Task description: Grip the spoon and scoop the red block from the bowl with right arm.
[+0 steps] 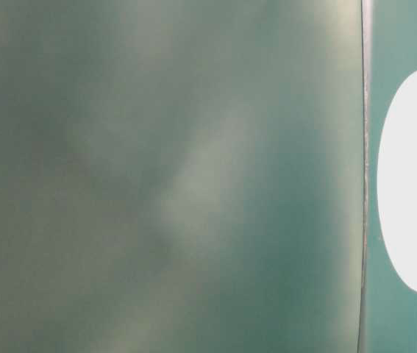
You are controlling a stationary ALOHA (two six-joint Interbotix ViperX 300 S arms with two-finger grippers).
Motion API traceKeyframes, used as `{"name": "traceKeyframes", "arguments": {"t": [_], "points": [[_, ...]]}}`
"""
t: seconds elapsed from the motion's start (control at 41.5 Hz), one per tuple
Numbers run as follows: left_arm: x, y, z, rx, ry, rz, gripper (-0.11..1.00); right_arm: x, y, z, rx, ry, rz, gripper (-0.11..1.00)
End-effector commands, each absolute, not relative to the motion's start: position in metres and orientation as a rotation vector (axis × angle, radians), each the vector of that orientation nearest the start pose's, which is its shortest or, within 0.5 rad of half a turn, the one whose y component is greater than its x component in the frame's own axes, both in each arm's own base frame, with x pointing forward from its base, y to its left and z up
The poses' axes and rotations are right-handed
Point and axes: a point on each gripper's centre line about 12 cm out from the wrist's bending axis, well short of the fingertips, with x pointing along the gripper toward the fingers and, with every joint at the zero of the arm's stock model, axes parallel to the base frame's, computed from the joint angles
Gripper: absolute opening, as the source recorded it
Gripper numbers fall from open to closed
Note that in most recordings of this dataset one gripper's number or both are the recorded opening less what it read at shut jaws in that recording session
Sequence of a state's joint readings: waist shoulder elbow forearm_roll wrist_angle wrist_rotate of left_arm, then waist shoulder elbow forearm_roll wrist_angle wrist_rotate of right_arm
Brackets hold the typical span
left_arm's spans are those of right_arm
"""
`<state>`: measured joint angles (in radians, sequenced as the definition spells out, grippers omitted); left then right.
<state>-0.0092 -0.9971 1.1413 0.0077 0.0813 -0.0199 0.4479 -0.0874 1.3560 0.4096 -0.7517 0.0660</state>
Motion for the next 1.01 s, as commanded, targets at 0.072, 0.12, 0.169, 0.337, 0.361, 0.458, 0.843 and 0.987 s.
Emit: {"name": "traceKeyframes", "arguments": {"t": [0.072,0.12,0.169,0.337,0.361,0.458,0.843,0.987], "points": [[0.1958,-0.0020,0.2822,-0.011,0.196,-0.009,0.00,0.2155,0.0686,0.0898,0.179,0.525,0.073,0.45],[0.1957,-0.0020,0.2821,-0.011,0.198,-0.009,0.00,0.2157,0.0684,0.0900,0.174,0.523,0.074,0.47],[0.1958,-0.0020,0.2827,-0.011,0.196,-0.009,0.00,0.2158,0.0686,0.0902,0.166,0.521,0.079,0.49],[0.1957,-0.0020,0.2821,-0.011,0.198,-0.009,0.00,0.2163,0.0683,0.0923,0.141,0.496,0.087,0.49],[0.1958,-0.0020,0.2827,-0.011,0.196,-0.009,0.00,0.2167,0.0688,0.0924,0.136,0.494,0.089,0.49],[0.1958,-0.0020,0.2822,-0.011,0.196,-0.009,0.00,0.2174,0.0690,0.0934,0.130,0.488,0.092,0.49],[0.1958,-0.0020,0.2829,-0.011,0.195,-0.009,0.00,0.2188,0.0686,0.0932,0.138,0.489,0.083,0.48],[0.1958,-0.0020,0.2822,-0.013,0.196,-0.009,0.00,0.2240,0.0697,0.0920,0.146,0.489,0.069,0.47]]}}
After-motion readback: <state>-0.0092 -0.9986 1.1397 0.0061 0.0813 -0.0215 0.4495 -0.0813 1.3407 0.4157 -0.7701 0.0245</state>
